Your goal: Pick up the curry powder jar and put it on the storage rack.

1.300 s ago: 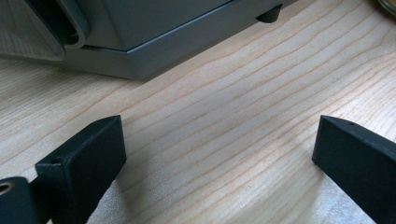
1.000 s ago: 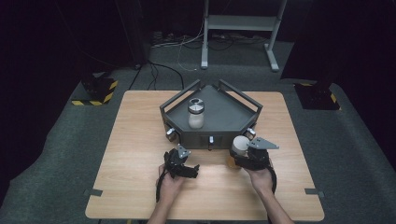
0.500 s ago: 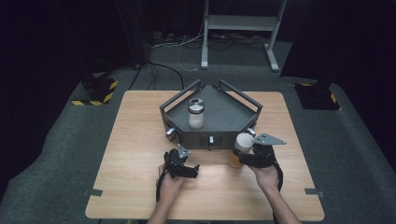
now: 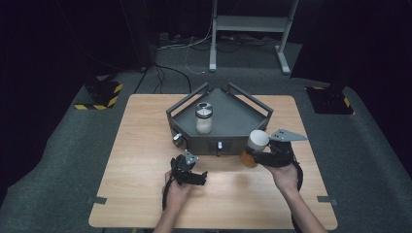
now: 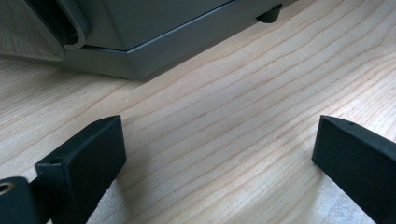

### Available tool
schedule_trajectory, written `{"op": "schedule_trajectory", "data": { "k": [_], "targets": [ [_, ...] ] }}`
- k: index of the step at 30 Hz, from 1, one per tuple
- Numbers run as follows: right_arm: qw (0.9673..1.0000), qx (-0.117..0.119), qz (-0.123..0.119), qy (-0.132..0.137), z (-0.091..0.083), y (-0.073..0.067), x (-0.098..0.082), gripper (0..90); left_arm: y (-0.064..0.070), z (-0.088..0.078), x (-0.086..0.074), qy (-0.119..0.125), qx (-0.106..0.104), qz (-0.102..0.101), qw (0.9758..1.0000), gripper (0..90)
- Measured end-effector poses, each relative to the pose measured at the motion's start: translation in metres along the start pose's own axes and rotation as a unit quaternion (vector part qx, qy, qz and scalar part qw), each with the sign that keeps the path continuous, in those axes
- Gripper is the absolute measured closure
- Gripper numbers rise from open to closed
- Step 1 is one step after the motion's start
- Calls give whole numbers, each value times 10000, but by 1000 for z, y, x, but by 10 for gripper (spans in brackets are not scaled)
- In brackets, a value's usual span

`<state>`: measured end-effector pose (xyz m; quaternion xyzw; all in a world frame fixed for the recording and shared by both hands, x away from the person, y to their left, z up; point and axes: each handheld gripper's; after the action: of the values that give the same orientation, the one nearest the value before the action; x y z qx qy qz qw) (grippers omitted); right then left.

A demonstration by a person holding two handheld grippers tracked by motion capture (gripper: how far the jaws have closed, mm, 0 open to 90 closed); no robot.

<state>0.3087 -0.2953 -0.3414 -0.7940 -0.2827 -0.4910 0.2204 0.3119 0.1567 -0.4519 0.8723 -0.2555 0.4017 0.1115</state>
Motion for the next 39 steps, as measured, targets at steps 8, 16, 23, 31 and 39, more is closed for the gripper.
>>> {"op": "schedule_trajectory", "data": {
  "k": [8,16,23,31,39],
  "targets": [
    [9999,80,-107,17,-4,1,19,354,0,0,0,1,0,4,10000,30],
    [9998,144,-116,78,-5,4,37,354,0,0,0,-3,1,7,10000,30],
    [9997,192,-81,117,0,7,52,354,0,0,0,1,2,1,10000,30],
    [9998,127,-20,131,9,8,68,354,0,0,0,-2,1,5,10000,30],
    [9999,18,-21,133,21,7,83,354,0,0,0,-6,-3,7,10000,30]
  ]
}}
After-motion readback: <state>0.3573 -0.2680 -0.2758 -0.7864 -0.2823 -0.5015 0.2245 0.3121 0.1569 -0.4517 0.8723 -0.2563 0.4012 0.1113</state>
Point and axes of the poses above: each handheld gripper's, and its own axes: z roughly forward along the jaws, x roughly out of its top, y roughly to its right, and after that the axes turned 3 degrees about y, right-handed
